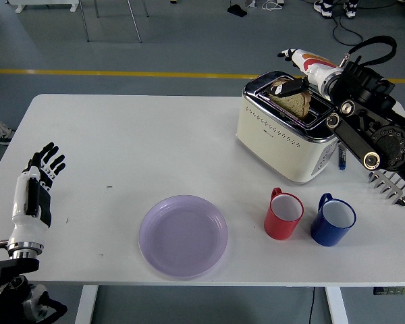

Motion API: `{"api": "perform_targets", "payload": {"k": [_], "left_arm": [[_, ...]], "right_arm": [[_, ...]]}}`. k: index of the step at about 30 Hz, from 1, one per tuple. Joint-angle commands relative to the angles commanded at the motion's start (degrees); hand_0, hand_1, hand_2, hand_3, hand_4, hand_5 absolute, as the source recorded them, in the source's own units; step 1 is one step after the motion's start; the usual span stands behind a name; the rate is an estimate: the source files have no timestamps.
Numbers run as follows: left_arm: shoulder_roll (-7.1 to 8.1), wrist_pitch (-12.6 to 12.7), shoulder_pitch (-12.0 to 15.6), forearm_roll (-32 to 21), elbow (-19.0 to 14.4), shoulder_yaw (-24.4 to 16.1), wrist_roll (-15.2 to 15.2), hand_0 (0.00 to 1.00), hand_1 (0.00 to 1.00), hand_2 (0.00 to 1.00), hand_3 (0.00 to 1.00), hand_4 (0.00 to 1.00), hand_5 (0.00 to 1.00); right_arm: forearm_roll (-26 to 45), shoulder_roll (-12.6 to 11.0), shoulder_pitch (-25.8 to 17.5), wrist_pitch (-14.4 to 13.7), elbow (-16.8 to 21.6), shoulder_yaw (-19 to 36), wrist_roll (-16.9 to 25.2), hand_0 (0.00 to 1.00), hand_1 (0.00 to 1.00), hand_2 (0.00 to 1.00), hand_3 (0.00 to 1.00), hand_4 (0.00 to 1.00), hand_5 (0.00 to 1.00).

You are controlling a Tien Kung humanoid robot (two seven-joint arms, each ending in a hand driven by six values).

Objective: Push plate across desktop,pick up the break from the machine,place the break in the plate

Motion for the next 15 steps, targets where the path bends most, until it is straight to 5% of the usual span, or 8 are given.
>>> {"api": "perform_targets", "payload": {"k": [15], "left_arm": [[0.28,0.44,1.11,-0.35,0.73,1.06,-0.5,0.807,0.819,0.88,0.829,0.535,0.998]], "right_arm": [[2.95,2.49,1.54,-1.72,-8.34,-6.22,-0.5,0.803,0.743,0.708,0.816,0.829,0.43]]}}
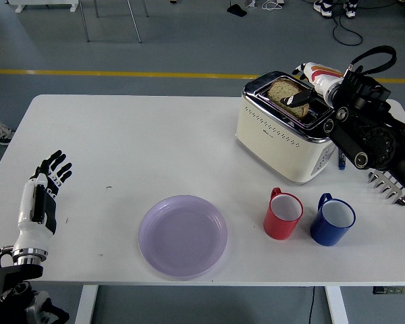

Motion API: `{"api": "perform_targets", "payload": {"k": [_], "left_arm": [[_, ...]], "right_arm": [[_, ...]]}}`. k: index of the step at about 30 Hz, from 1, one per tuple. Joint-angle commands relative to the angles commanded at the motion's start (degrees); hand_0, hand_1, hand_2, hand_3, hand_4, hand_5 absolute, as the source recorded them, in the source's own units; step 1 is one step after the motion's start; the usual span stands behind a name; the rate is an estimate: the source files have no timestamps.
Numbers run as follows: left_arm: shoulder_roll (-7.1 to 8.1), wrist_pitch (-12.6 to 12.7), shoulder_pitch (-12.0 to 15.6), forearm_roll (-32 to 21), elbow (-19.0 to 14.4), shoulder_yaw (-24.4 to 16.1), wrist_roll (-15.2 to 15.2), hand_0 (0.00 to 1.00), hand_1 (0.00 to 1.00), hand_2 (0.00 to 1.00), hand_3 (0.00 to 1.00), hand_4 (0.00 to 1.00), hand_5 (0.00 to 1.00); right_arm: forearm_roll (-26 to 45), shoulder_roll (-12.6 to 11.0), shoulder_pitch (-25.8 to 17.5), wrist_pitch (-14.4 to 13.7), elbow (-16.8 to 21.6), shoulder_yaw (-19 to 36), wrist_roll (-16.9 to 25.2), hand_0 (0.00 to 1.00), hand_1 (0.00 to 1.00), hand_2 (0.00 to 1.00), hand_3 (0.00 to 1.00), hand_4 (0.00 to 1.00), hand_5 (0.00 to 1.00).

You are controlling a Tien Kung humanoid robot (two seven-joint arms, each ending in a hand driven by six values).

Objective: Push plate across desktop,pick up the break from the machine,place the break in the plate

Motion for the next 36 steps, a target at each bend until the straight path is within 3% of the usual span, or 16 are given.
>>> {"api": "perform_targets", "payload": {"k": [2,3,8,9,14,15,16,20,21,26,27,32,33,36], "left_arm": [[0.0,0.03,-0.19,-0.01,0.17,0.2,-0.05,0.807,0.819,0.88,0.829,0.535,0.998],[-0.01,0.03,-0.25,0.0,0.23,0.24,-0.06,0.807,0.817,0.878,0.828,0.53,0.998],[-0.08,0.1,-0.25,-0.02,0.41,0.46,-0.19,0.807,0.817,0.878,0.828,0.53,0.998],[-0.1,0.11,-0.23,-0.04,0.43,0.49,-0.2,0.806,0.817,0.877,0.827,0.528,0.998],[-0.01,0.22,-0.17,-0.05,0.42,0.55,-0.3,0.806,0.817,0.877,0.827,0.528,0.998],[0.01,0.24,-0.13,-0.05,0.45,0.57,-0.31,0.805,0.816,0.877,0.825,0.522,0.998],[0.06,0.25,-0.1,-0.04,0.45,0.63,-0.31,0.805,0.816,0.877,0.825,0.522,0.998],[-0.01,0.31,-0.18,-0.07,0.53,0.62,-0.34,0.805,0.816,0.877,0.825,0.522,0.998],[-0.05,0.32,-0.22,-0.05,0.54,0.59,-0.34,0.805,0.816,0.877,0.825,0.519,0.998],[-0.03,0.35,-0.57,-0.03,0.45,0.37,-0.36,0.805,0.816,0.877,0.825,0.519,0.998],[-0.09,0.37,-0.66,-0.03,0.44,0.21,-0.37,0.804,0.816,0.875,0.825,0.519,0.998],[-0.15,0.42,-0.94,0.12,0.37,0.11,-0.27,0.804,0.816,0.875,0.825,0.519,0.998],[-0.25,0.45,-0.91,0.14,0.42,-0.05,-0.25,0.803,0.815,0.875,0.824,0.518,0.996],[-0.3,0.51,-0.81,0.14,0.55,-0.24,-0.22,0.803,0.815,0.875,0.824,0.518,0.996]], "right_arm": [[0.49,0.25,-0.09,-0.03,-0.19,-0.3,-0.05,0.803,0.743,0.708,0.816,0.829,0.43],[0.71,0.34,-0.1,-0.11,-0.27,-0.43,-0.04,0.64,0.636,0.609,0.756,0.812,0.421],[1.64,0.85,-0.12,-1.38,-0.41,-1.15,-0.43,0.64,0.636,0.609,0.756,0.812,0.421],[1.77,0.87,-0.1,-1.75,-0.41,-1.35,-0.47,0.478,0.547,0.542,0.686,0.727,0.356],[2.71,1.06,0.09,-3.49,-0.9,-2.41,-0.56,0.478,0.547,0.542,0.686,0.727,0.356],[3.0,1.13,0.05,-4.4,-1.02,-2.7,-0.59,0.398,0.487,0.498,0.617,0.609,0.278],[3.32,1.18,0.02,-5.0,-1.12,-2.92,-0.49,0.398,0.487,0.498,0.617,0.609,0.278],[4.04,1.45,0.12,-5.27,-1.44,-4.18,-0.41,0.398,0.487,0.498,0.617,0.609,0.278],[4.17,1.53,0.23,-5.34,-1.59,-4.73,-0.44,0.327,0.434,0.472,0.555,0.572,0.254],[4.67,1.88,0.84,-5.25,-2.18,-6.29,-0.39,0.327,0.434,0.472,0.555,0.572,0.254],[4.38,1.86,0.91,-5.14,-2.02,-6.42,-0.43,0.276,0.386,0.452,0.516,0.512,0.204],[1.45,1.44,1.02,-5.99,-0.68,-6.03,-1.34,0.276,0.386,0.452,0.516,0.512,0.204],[0.42,1.21,1.02,-6.22,0.01,-5.63,-1.68,0.287,0.355,0.413,0.484,0.299,0.008],[-2.78,0.3,1.09,-6.39,2.19,-4.49,-2.32,0.287,0.355,0.413,0.484,0.299,0.008]]}}
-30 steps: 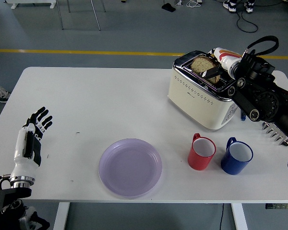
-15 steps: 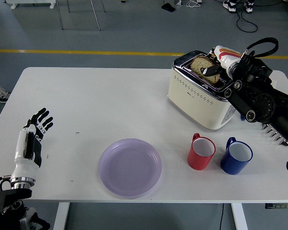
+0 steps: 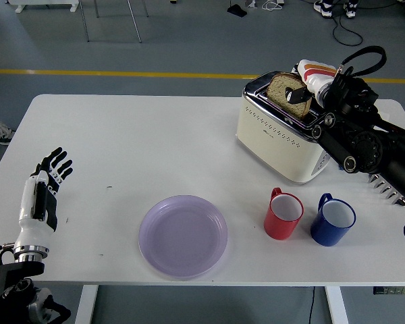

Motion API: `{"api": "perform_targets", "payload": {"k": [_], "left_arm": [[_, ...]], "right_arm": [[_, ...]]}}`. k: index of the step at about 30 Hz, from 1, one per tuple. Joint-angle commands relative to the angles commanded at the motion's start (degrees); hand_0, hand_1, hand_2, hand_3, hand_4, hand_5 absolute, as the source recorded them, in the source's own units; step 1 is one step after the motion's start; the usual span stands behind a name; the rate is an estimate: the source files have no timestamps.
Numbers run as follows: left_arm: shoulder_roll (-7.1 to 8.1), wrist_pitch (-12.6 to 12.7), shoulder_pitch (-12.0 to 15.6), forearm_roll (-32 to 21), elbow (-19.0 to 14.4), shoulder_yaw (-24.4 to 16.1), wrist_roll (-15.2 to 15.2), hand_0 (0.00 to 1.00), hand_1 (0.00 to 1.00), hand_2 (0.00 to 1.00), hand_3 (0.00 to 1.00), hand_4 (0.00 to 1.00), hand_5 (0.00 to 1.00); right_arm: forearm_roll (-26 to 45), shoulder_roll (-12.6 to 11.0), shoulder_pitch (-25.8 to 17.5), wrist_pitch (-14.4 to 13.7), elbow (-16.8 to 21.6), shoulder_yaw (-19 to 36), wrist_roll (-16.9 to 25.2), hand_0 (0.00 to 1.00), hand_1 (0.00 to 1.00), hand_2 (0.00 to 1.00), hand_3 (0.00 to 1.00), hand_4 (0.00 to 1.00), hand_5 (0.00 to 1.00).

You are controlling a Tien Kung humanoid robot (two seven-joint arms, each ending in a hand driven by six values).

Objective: Push plate across desktop,pick up the break from the machine,place the break in the plate

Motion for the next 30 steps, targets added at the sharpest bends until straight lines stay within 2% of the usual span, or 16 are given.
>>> {"api": "perform_targets", "payload": {"k": [2,3,5,12,14,15,19,21,23,27,30], "left_arm": [[0.12,-0.01,0.05,0.04,-0.04,-0.05,0.02,0.803,0.815,0.875,0.824,0.518,0.996],[0.15,-0.01,0.06,0.04,-0.05,-0.05,0.03,0.802,0.812,0.874,0.823,0.518,0.996],[0.24,-0.01,0.1,0.14,-0.15,-0.27,0.04,0.802,0.812,0.874,0.823,0.518,0.996],[0.18,-0.08,0.14,0.36,-0.3,-0.42,0.03,0.801,0.811,0.874,0.823,0.517,0.996],[0.14,-0.06,0.11,0.4,-0.35,-0.71,-0.01,0.801,0.811,0.874,0.823,0.517,0.996],[0.14,-0.06,0.08,0.42,-0.37,-0.78,-0.03,0.801,0.812,0.875,0.822,0.519,0.993],[0.24,-0.07,-0.19,0.4,-0.42,-0.79,-0.01,0.801,0.812,0.875,0.822,0.519,0.993],[0.57,-0.14,-0.42,0.29,-0.39,-0.46,0.08,0.801,0.812,0.874,0.822,0.519,0.992],[0.67,-0.16,-0.49,0.28,-0.39,-0.37,0.11,0.801,0.812,0.874,0.822,0.519,0.992],[0.44,-0.22,-1.07,0.43,-0.48,-0.52,0.19,0.801,0.812,0.875,0.822,0.519,0.993],[0.34,-0.18,-1.11,0.54,-0.47,-0.72,0.18,0.801,0.812,0.875,0.822,0.519,0.993]], "right_arm": [[-2.6,-0.91,-0.07,-0.08,1.96,1.27,-0.5,0.287,0.355,0.413,0.484,0.299,0.008],[-3.53,-1.09,-0.08,-0.09,2.47,1.55,-0.6,0.247,0.297,0.382,0.469,0.268,0.002],[-6.83,-2.31,-0.17,-0.22,5.42,3.92,-1.27,0.247,0.297,0.382,0.469,0.268,0.002],[-17.03,-6.13,-0.03,-1.91,16.41,11.61,-2.95,0.213,0.278,0.365,0.458,0.258,0.002],[-19.64,-7.64,-0.02,-2.6,20.68,13.99,-3.41,0.213,0.278,0.365,0.458,0.258,0.002],[-20.24,-8.03,-0.02,-2.74,22.74,14.61,-3.51,0.173,0.254,0.353,0.446,0.261,0.002],[-17.97,-10.06,-0.73,-2.28,30.59,16.54,-3.68,0.173,0.254,0.353,0.446,0.261,0.002],[-14.12,-11.03,-1.43,-1.04,34.33,16.57,-3.64,0.148,0.233,0.326,0.437,0.271,0.002],[-11.07,-11.33,-1.68,-0.51,36.21,16.51,-3.63,0.148,0.233,0.326,0.437,0.271,0.002],[-1.37,-15.0,-4.51,6.94,44.35,13.51,-2.12,0.132,0.226,0.319,0.437,0.263,0.002],[5.71,-16.45,-6.04,11.27,47.71,11.44,-1.97,0.132,0.226,0.319,0.437,0.263,0.002]]}}
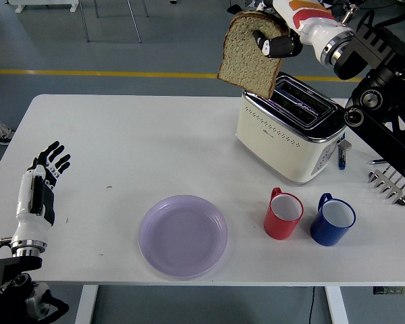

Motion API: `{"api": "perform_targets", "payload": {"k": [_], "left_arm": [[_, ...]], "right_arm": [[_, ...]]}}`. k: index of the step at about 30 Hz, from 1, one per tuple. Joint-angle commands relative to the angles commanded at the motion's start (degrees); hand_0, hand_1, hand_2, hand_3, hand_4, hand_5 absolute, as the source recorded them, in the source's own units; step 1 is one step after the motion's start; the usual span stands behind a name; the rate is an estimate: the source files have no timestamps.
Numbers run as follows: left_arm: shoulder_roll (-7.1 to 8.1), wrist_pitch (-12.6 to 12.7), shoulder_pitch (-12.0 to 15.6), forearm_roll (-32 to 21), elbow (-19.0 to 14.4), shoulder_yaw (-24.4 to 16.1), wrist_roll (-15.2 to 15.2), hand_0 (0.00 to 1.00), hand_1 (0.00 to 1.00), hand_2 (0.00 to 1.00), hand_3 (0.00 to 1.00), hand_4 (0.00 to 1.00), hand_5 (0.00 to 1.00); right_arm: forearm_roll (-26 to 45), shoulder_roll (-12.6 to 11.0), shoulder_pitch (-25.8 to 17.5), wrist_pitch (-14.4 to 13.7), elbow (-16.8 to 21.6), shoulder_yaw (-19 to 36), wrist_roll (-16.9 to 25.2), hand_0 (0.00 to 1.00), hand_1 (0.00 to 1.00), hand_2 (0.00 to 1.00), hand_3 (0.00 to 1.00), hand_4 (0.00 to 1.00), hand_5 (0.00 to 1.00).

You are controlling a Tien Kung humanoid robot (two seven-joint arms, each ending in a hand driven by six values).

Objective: Push plate across desktop,pick up the break from the machine,place the break in the plate

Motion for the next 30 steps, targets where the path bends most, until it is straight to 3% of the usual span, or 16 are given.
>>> {"api": "perform_targets", "payload": {"k": [8,11,17,21,26,27,30], "left_arm": [[0.33,0.07,-0.16,0.29,0.3,-0.11,0.22,0.801,0.812,0.874,0.822,0.519,0.993],[0.34,0.07,-0.28,0.3,0.28,-0.17,0.19,0.801,0.812,0.875,0.822,0.519,0.994],[0.11,0.1,-0.45,0.33,0.39,-0.32,0.17,0.801,0.813,0.875,0.822,0.518,0.995],[-0.06,0.13,-0.41,0.34,0.48,-0.19,0.15,0.8,0.813,0.874,0.822,0.521,0.998],[-0.26,0.25,-0.7,0.36,0.64,-0.19,0.11,0.8,0.813,0.874,0.822,0.521,0.998],[-0.4,0.31,-0.84,0.35,0.79,-0.21,0.13,0.801,0.814,0.875,0.821,0.52,0.997],[-1.17,0.41,-1.42,0.36,1.08,-0.31,0.12,0.801,0.814,0.875,0.821,0.52,0.997]], "right_arm": [[19.37,-3.2,-3.56,5.89,5.25,-10.59,0.84,0.131,0.226,0.322,0.435,0.261,0.002],[25.21,-3.2,-4.63,5.99,6.77,-14.62,0.94,0.134,0.226,0.327,0.429,0.261,0.002],[27.53,-1.41,-5.87,5.47,8.2,-19.76,1.26,0.132,0.219,0.33,0.429,0.261,0.002],[26.64,1.14,-6.8,2.8,6.64,-21.33,1.98,0.136,0.222,0.333,0.425,0.299,0.002],[26.48,3.7,-7.99,-3.1,3.81,-22.48,3.67,0.136,0.222,0.333,0.425,0.299,0.002],[27.07,4.28,-8.28,-4.34,3.0,-22.7,4.21,0.253,0.289,0.381,0.43,0.314,0.002],[29.75,5.91,-9.31,-6.36,0.84,-22.93,5.32,0.253,0.289,0.381,0.43,0.314,0.002]]}}
